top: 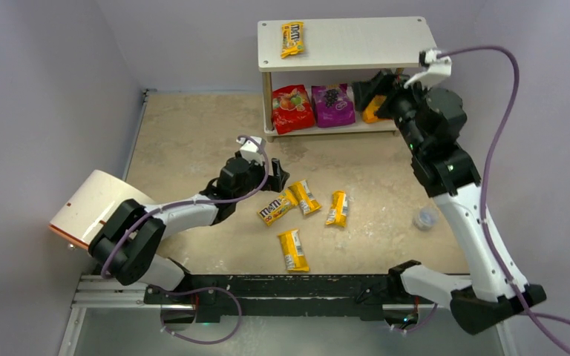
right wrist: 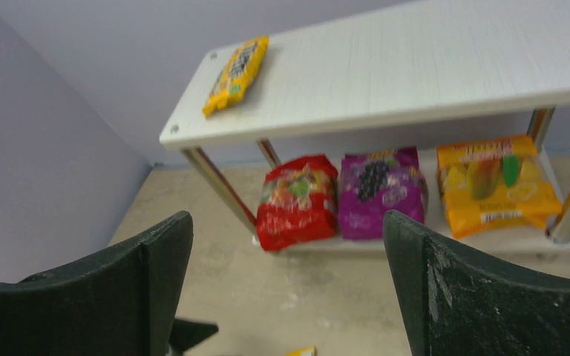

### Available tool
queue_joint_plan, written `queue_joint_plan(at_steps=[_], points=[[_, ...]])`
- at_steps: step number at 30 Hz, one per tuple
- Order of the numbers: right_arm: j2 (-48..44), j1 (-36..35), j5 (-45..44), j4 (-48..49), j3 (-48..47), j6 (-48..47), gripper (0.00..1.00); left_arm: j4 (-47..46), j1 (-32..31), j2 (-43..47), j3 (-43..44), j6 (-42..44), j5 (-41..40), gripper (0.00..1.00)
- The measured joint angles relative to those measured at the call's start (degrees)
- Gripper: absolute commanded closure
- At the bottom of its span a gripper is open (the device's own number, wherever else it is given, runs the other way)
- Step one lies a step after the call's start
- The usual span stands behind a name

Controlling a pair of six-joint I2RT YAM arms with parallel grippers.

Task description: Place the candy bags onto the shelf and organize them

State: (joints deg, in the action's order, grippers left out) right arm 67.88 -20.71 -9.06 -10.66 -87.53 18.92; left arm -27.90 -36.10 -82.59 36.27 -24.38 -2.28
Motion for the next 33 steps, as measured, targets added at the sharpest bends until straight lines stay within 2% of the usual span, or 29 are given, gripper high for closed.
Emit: queue_joint_plan(at_steps=[5,10,18,21,24,28,33], points=[[-12.83,0.00,5.31,0.07,18.21,2.21,0.01,-2.43,-1.55,-2.67,0.90,-0.04,0.39,0.00],[-18.03,-0.02,12.28,-1.86,32.09,4.50,0.01,-3.28,-3.65,-2.99,1.03,-0.04,0.09,0.00],[-14.93,-0.02,18.45,-2.75,44.09,9.70,0.03,-3.08,-4.87,-0.28,0.11,-0.09,-0.59,0.00],[-12.96,-0.02,18.73,-3.76,46.80,11.50,0.09,-3.08,-4.92,2.12,-1.60,-0.09,-1.01,0.00],[-12.11,-0.02,18.49,-3.98,51.01,13.64,0.20,-2.84,-4.94,3.63,-2.89,-0.09,-1.29,0.00],[-10.32,-0.02,18.14,-1.05,56.63,16.72,0.22,-2.93,-4.94,3.76,-3.56,0.02,-1.57,0.00],[-2.49,-0.02,16.74,4.37,57.46,17.55,0.26,-5.92,-4.96,3.28,-4.04,1.62,-1.66,0.00]])
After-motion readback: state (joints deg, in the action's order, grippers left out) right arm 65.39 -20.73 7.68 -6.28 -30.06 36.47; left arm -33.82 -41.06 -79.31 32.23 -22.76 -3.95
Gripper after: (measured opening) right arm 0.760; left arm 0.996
